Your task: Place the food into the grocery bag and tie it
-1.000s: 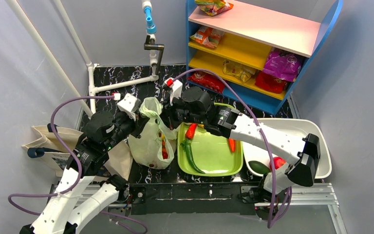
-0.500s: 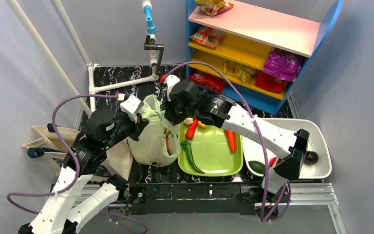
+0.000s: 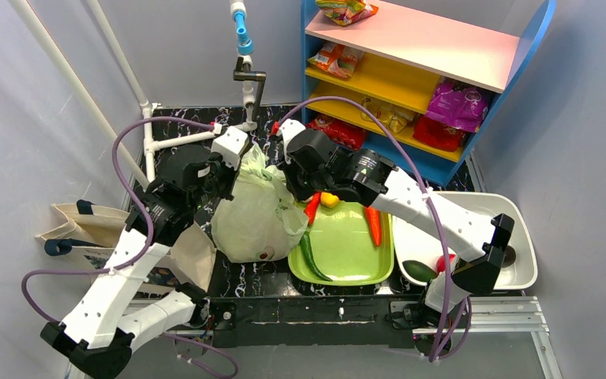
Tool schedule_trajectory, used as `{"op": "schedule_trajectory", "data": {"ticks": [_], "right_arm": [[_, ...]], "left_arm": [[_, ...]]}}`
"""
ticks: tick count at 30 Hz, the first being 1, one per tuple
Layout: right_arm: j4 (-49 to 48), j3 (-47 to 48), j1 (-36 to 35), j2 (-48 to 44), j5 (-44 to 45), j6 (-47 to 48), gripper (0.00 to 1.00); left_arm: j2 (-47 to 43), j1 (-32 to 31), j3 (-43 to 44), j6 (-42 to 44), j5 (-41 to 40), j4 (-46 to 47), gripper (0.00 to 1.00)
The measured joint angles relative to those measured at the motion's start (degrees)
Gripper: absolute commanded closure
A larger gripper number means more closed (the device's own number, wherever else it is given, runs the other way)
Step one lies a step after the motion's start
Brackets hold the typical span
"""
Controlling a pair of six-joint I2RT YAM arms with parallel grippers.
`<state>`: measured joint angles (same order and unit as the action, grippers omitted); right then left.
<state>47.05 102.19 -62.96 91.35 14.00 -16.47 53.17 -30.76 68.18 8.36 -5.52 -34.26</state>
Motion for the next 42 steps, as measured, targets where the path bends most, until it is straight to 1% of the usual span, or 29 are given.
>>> {"op": "schedule_trajectory", "data": {"ticks": [7, 12, 18, 21, 29, 37, 42], "right_arm": [[2.1, -0.1, 0.0, -0.5, 1.2, 0.2, 0.99], [2.3, -2.5, 0.0, -1.4, 1.3, 0.4, 0.99], [0.1, -6.4, 0.5, -3.2, 1.0, 0.5, 0.99], [-1.1, -8.5, 1.1, -3.9, 0.7, 0.4, 0.99], [-4.5, -17.0, 3.7, -6.4, -2.9, 0.0, 0.99], [-11.7, -30.1, 6.3, -13.8, -9.2, -1.5, 0.99], [-14.9, -36.1, 7.0, -16.2, -12.6, -1.9, 0.99]], "left_arm": [[3.0, -0.1, 1.3, 1.5, -1.9, 2.6, 1.00], [5.1, 0.4, 1.3, 2.7, -2.0, 4.1, 1.00], [6.4, 2.7, 1.2, 3.0, -0.6, 4.9, 1.00], [6.2, 4.9, -0.5, 2.6, 0.7, 6.0, 1.00], [5.8, 11.6, -8.3, 0.3, 6.3, 8.6, 1.00], [4.5, 16.9, -14.2, -1.4, 13.6, 11.4, 1.00], [4.3, 17.7, -17.2, -2.3, 15.8, 12.1, 1.00]]}}
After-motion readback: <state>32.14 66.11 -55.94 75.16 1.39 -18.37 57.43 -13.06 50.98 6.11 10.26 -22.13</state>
